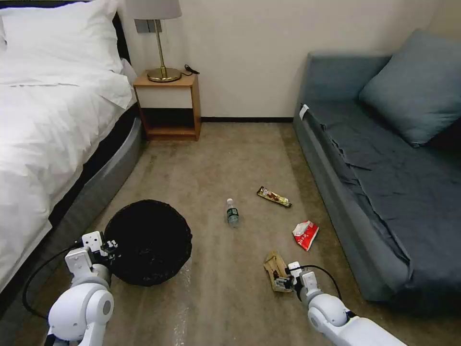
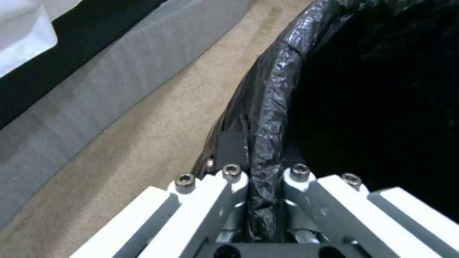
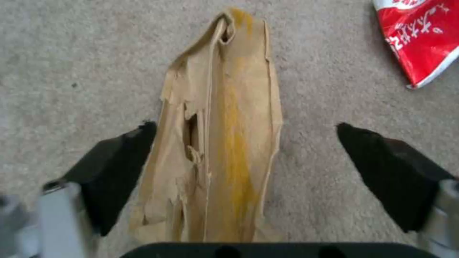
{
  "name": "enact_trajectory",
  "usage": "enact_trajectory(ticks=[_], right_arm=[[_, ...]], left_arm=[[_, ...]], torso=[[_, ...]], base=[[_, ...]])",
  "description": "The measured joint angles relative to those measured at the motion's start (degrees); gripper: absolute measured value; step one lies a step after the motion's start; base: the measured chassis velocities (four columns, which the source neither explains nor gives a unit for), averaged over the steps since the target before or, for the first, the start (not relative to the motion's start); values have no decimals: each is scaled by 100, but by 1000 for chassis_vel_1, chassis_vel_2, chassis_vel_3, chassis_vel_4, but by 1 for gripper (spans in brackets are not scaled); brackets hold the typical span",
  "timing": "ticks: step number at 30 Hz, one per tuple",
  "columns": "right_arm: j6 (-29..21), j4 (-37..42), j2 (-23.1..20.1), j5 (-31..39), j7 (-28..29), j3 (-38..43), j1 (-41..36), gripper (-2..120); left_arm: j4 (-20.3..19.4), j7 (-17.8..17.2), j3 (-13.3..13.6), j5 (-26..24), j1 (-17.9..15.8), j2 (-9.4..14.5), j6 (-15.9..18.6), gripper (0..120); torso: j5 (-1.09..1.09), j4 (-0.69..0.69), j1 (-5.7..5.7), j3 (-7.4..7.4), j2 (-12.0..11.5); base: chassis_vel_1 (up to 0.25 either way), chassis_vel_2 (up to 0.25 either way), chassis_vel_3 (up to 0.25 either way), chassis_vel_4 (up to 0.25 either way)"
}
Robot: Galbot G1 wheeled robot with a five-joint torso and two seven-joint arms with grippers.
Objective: Pick up the trash bin, then pick up the garbage on the floor and place it into the trash bin.
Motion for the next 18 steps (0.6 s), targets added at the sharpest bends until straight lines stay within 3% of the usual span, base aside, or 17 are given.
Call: enact_trajectory(ticks=[18], right_arm=[[274,-252,96,-111,53,-10,-7,29]], left_arm=[[103,-3,17,20,-50,30,8,2]], torso=[[0,0,0,0,0]], base=[[0,0,0,0]])
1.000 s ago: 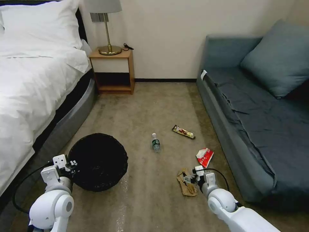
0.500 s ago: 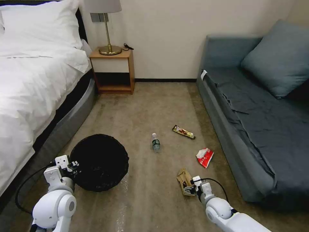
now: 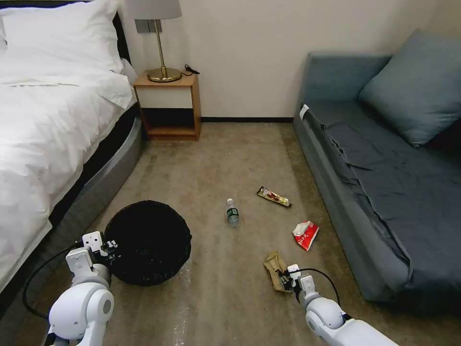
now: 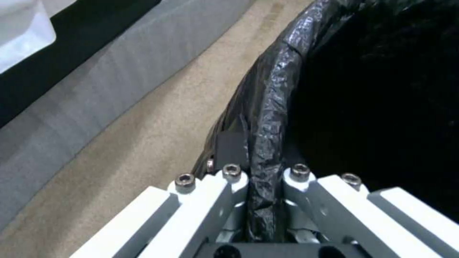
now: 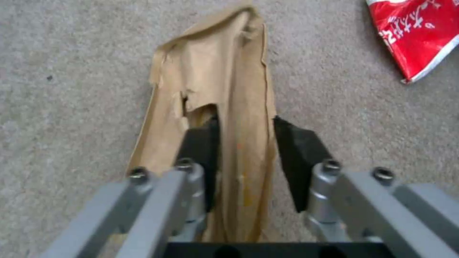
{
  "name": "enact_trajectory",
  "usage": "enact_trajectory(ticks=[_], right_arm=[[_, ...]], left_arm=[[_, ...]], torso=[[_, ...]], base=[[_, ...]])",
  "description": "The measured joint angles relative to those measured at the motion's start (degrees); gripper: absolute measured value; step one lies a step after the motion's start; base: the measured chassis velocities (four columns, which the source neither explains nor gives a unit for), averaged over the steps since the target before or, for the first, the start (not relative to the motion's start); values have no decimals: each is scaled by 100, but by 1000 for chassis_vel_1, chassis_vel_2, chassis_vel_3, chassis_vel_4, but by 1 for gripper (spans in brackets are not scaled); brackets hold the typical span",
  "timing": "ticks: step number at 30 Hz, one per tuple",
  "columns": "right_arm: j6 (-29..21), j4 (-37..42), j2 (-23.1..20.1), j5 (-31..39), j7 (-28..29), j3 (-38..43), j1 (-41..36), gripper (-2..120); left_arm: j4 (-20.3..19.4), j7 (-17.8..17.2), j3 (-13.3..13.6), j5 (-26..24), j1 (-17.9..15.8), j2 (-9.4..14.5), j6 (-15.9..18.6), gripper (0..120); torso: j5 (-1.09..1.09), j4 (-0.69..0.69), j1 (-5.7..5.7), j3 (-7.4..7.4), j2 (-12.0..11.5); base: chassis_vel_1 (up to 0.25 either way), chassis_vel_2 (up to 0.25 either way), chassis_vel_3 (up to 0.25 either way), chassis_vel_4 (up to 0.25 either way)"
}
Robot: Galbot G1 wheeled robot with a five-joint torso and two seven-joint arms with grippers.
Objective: Pick up the trash bin, then pick up the garbage on the floor and place it into the trash bin.
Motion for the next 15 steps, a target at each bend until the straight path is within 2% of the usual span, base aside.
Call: enact_trajectory(ticks=[4,8,15], right_arm=[[50,12,6,-3,-3,18,-25,10],[92,48,-2,-1,-6,40,-61,1],[188,444,-127,55,12,90,-137,0]], left_arm=[[26,0,33,17,-13,2,0,2],[36,0,44,20,-16,2,0,2],[42,13,47,21,-14,15,0,2]], torso=[[0,0,0,0,0],[0,0,0,0,0],[1,-1,0,0,0]], base=[[0,0,0,0],[0,0,0,0],[0,0,0,0]])
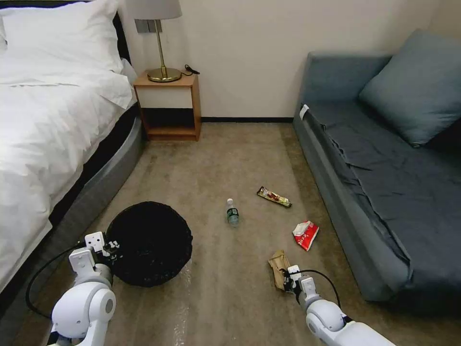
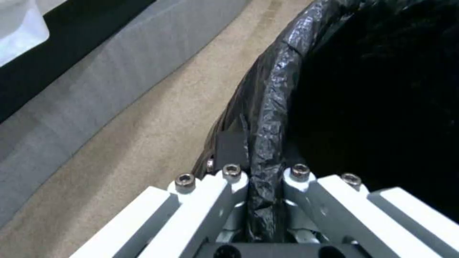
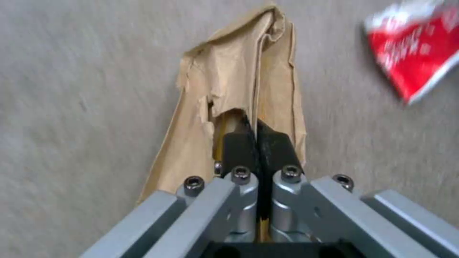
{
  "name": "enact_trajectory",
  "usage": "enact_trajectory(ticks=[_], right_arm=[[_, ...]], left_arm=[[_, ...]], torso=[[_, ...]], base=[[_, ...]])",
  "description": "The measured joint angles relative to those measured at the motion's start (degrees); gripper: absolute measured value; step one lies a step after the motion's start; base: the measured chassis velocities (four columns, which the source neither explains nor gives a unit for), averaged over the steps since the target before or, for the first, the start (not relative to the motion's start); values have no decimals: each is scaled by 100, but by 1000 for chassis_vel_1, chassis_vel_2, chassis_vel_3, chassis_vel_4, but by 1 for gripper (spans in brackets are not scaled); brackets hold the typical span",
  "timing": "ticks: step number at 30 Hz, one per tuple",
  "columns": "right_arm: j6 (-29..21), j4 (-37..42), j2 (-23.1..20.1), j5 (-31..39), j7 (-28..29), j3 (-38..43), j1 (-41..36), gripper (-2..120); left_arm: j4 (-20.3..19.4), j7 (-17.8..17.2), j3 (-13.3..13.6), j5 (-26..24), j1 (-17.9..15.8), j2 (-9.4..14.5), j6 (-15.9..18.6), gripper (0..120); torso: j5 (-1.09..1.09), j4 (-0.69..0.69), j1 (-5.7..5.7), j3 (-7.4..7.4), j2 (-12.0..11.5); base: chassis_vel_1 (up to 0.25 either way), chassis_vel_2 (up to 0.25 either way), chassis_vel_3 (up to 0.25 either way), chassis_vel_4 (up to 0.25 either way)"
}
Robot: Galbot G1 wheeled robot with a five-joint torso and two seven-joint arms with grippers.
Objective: Pick up the trash bin, then pick up the garbage on the floor and place it into the trash bin.
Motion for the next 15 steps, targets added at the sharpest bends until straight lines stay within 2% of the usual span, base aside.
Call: enact_trajectory(ticks=[2,5,6,9,10,13,15], right_arm=[[57,461,-125,93,24,58,-13,0],[62,1611,-324,624,167,83,91,0],[62,1611,-324,624,167,83,91,0],[20,2763,-407,1371,460,-129,507,0],[20,2763,-407,1371,460,-129,507,0],[-16,3486,-333,1938,766,-631,1199,0],[-27,3632,-280,2079,874,-838,1452,0]], left_arm=[[-1,2,23,-5,3,0,0,2],[-10,11,76,-41,4,-16,0,2],[-10,11,76,-41,4,-16,0,2],[-10,19,134,-46,6,-38,0,2],[-10,19,134,-46,6,-38,0,2],[-10,22,219,-45,13,-68,0,2],[-10,25,247,-46,15,-81,2,2]], torso=[[0,0,0,0,0],[-1,-1,0,0,0],[-1,-1,0,0,0],[-2,2,0,0,0],[-2,2,0,0,0],[-3,0,0,0,0],[-1,1,0,0,0]], base=[[0,0,0,0],[0,0,0,0],[0,0,0,0],[0,0,0,0],[0,0,0,0],[0,0,0,0],[0,0,0,0]])
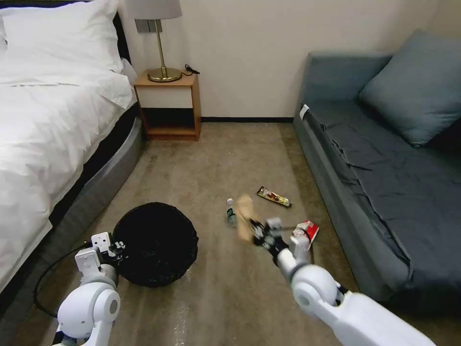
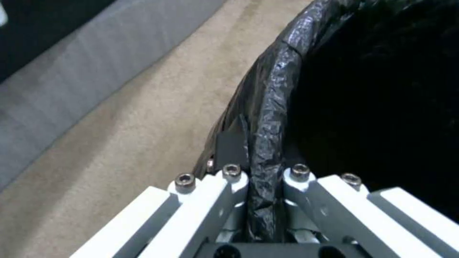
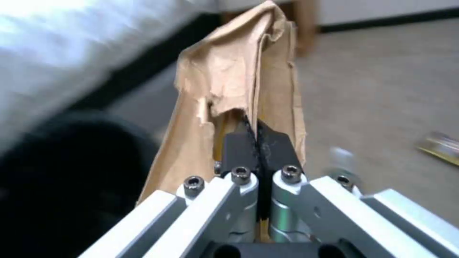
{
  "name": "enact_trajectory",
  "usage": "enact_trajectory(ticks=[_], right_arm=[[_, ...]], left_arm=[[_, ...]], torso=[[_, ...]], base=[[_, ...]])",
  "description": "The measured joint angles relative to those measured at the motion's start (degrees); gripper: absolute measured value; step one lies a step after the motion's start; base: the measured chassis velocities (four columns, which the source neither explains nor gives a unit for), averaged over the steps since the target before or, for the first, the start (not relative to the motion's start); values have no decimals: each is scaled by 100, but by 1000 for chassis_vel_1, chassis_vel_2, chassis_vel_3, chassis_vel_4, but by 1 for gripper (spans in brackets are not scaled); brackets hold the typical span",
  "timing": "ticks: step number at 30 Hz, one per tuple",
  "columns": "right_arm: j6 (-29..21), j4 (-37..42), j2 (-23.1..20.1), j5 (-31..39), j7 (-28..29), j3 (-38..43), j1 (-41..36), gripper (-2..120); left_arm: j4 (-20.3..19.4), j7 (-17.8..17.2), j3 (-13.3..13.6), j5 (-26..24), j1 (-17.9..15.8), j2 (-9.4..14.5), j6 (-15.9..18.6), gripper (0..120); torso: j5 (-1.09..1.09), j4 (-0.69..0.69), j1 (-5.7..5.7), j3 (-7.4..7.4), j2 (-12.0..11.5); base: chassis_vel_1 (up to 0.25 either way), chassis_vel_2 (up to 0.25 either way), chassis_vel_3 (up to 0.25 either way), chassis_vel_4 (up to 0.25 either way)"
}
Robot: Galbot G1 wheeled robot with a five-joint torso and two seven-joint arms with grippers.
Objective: Pick up the trash bin, then pick up the garbage on the floor and place it into the trash bin.
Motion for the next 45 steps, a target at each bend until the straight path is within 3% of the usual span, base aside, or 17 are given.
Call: enact_trajectory(ticks=[4,9,18,26,30,34,35,39,41,43,45], right_arm=[[62,-93,394,296,375,-1236,1007,0],[179,-689,805,283,541,-2233,1587,0],[182,-1225,1482,182,818,-2908,1835,0],[117,-1188,1416,79,869,-2885,1772,33],[117,-1147,1368,40,868,-2816,1724,42],[141,-1021,1246,-142,873,-2390,1549,60],[141,-1021,1246,-142,873,-2390,1549,60],[541,-790,767,-1740,391,-417,611,80],[588,-727,727,-1928,317,-159,437,84],[690,-341,573,-2608,28,963,-398,94],[709,-150,513,-2891,-8,1315,-678,97]], left_arm=[[-48,3,68,4,29,-60,8,2],[-111,11,85,8,68,-95,14,2],[-169,20,79,13,94,-133,17,2],[-167,26,77,14,81,-120,19,2],[-152,29,82,13,68,-119,20,2],[-136,36,71,10,54,-92,21,2],[-136,36,71,10,54,-92,21,2],[-75,62,26,10,51,-77,9,2],[-69,63,24,10,51,-80,4,2],[-48,77,23,11,52,-85,-10,2],[-42,79,20,12,52,-85,-17,2]], torso=[[0,1,0,0,1],[-1,0,0,0,0],[0,1,0,0,0],[0,0,0,0,0],[0,0,0,0,0],[1,1,0,0,0],[1,1,0,0,0],[2,1,0,0,0],[2,-1,0,0,0],[3,-2,0,0,0],[2,-2,0,0,0]], base=[[0,0,0,0],[0,0,0,0],[0,0,0,0],[0,0,0,0],[0,0,0,0],[0,0,0,0],[0,0,0,0],[0,0,0,0],[0,0,0,0],[0,0,0,0],[0,0,0,0]])
